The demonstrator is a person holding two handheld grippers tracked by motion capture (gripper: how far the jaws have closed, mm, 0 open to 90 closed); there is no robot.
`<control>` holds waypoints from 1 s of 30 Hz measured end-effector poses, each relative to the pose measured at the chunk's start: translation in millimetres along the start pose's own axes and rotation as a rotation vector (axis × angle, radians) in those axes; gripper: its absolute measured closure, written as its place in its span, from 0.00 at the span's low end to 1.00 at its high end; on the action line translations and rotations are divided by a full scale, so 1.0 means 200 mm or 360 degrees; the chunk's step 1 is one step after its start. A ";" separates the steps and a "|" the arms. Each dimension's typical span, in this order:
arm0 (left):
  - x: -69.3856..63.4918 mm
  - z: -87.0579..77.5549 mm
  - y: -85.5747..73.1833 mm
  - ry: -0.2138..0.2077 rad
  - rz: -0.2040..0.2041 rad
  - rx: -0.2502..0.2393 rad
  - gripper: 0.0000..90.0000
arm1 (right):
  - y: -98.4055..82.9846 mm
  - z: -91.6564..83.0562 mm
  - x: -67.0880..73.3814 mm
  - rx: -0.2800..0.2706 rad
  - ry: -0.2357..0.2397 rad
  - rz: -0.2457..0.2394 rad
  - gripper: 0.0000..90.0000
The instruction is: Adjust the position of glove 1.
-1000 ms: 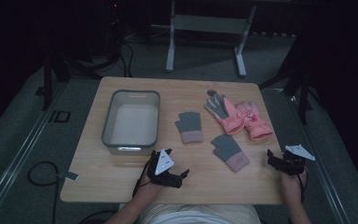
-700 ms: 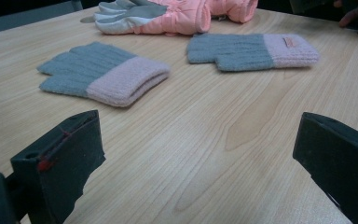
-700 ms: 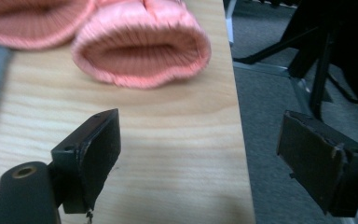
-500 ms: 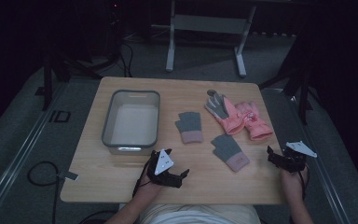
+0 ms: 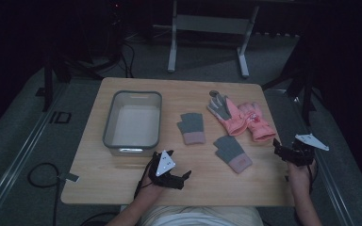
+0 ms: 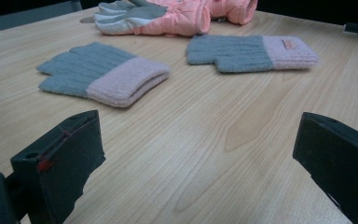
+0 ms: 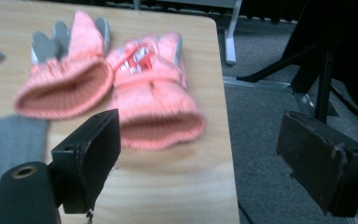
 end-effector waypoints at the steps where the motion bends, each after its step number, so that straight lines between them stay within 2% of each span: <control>1: 0.00 0.00 0.00 -0.0002 -0.0003 -0.0001 0.01 | 0.02 0.00 0.00 -0.0008 0.0006 0.0002 0.15; 5: 0.00 0.00 0.00 -0.0003 -0.0007 -0.0003 0.01 | 0.07 -0.01 0.02 -0.0024 0.0014 -0.0012 0.15; 6: 0.00 0.00 0.00 0.0000 0.0001 -0.0002 0.01 | 0.11 -0.01 0.05 -0.0029 0.0044 -0.0023 0.15; 10: 0.00 0.00 0.00 0.0001 0.0010 -0.0002 0.01 | 0.16 0.00 0.09 -0.0057 0.0061 -0.0072 0.16; 15: 0.00 0.00 0.00 0.0003 0.0012 -0.0002 0.01 | 0.22 0.02 0.13 -0.0009 0.0149 -0.0011 0.18; 16: 0.00 0.00 0.00 0.0002 0.0014 -0.0002 0.01 | 0.23 0.02 0.14 -0.0015 0.0154 0.0000 0.18; 20: 0.00 0.00 0.00 0.0001 0.0015 -0.0003 0.01 | 0.25 0.05 0.18 0.0000 0.0127 -0.0063 0.17; 22: 0.00 0.00 0.00 -0.0002 0.0014 -0.0003 0.01 | 0.26 0.06 0.20 -0.0022 0.0129 -0.0084 0.16; 25: 0.00 0.00 0.00 -0.0001 0.0012 -0.0005 0.01 | 0.28 0.08 0.24 0.0003 0.0176 -0.0129 0.16; 28: 0.00 0.00 0.00 0.0001 0.0018 -0.0008 0.01 | 0.29 0.09 0.28 0.0073 0.0265 -0.0106 0.19; 30: 0.00 0.00 0.00 0.0001 0.0015 -0.0008 0.01 | 0.29 0.10 0.30 0.0087 0.0285 -0.0114 0.18</control>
Point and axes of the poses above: each handheld gripper's, and its own axes: z roughly forward along the jaws, y roughly out of its top, x roughly to its left, the point moved 4 cm from there along z, roughly forward along the jaws, and after that the axes turned 1 degree about x, right-handed, at the moved point
